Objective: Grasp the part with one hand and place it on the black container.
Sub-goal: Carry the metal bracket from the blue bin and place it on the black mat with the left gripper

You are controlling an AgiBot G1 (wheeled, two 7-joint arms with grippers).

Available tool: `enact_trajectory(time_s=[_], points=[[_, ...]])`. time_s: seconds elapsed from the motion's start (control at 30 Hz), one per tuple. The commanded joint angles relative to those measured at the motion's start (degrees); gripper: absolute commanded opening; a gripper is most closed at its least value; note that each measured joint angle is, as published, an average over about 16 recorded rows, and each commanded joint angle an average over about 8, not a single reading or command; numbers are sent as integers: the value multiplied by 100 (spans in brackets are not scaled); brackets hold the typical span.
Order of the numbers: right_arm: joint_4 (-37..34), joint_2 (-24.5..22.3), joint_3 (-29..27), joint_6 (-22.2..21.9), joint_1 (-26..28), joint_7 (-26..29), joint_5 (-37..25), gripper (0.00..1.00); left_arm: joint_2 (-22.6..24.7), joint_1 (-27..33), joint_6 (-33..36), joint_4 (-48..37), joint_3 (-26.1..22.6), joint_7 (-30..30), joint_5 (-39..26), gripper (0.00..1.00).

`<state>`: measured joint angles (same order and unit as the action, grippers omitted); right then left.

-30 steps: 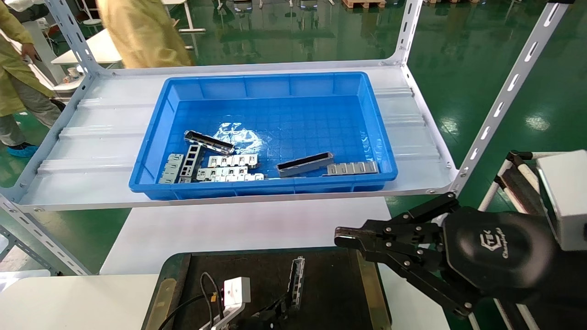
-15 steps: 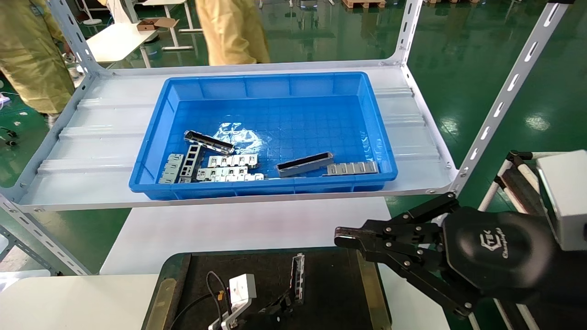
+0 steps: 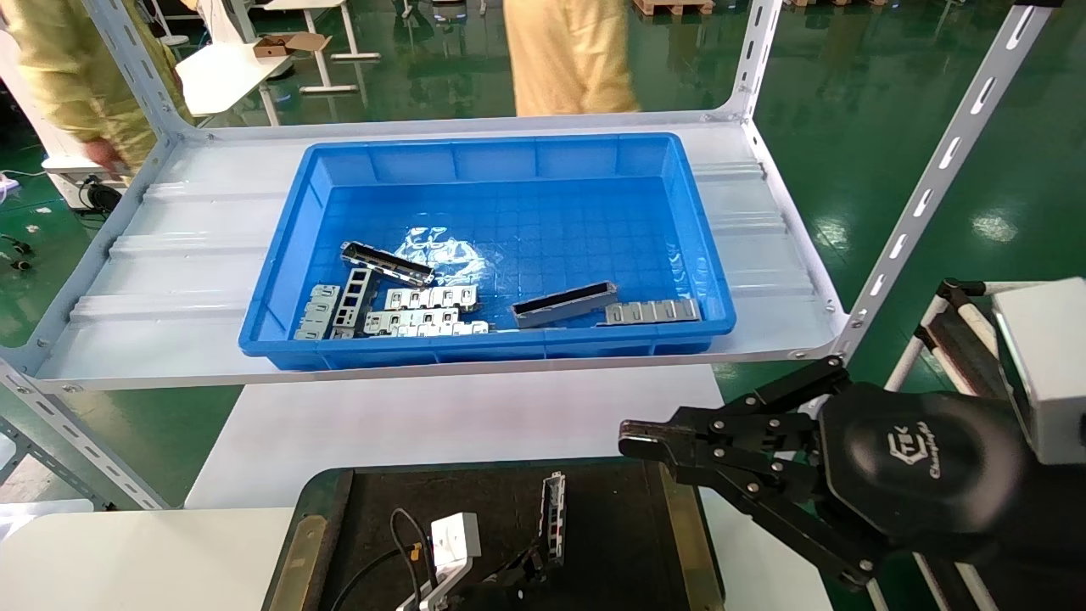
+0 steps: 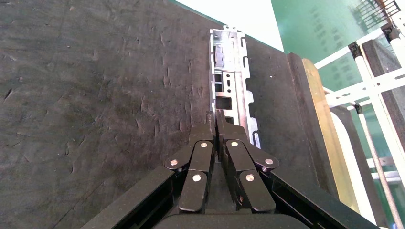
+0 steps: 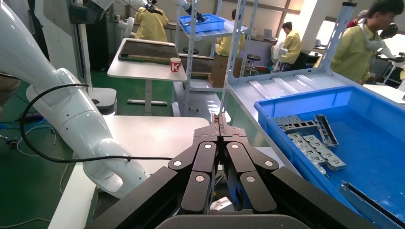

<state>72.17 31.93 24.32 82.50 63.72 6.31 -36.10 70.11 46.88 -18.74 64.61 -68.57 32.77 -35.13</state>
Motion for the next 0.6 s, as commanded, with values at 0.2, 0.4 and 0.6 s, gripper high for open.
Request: enact_trajectory(time_s=[0.2, 0.4, 0.6], points=[[0, 0, 0, 0, 0, 0, 0, 95, 64, -63, 59, -115, 111, 65, -172, 83], [0, 0, 0, 0, 0, 0, 0, 100, 103, -118, 70, -161, 184, 109, -279, 100], [0, 0, 0, 0, 0, 0, 0, 100, 127, -151, 79, -177, 235, 143, -342, 100]])
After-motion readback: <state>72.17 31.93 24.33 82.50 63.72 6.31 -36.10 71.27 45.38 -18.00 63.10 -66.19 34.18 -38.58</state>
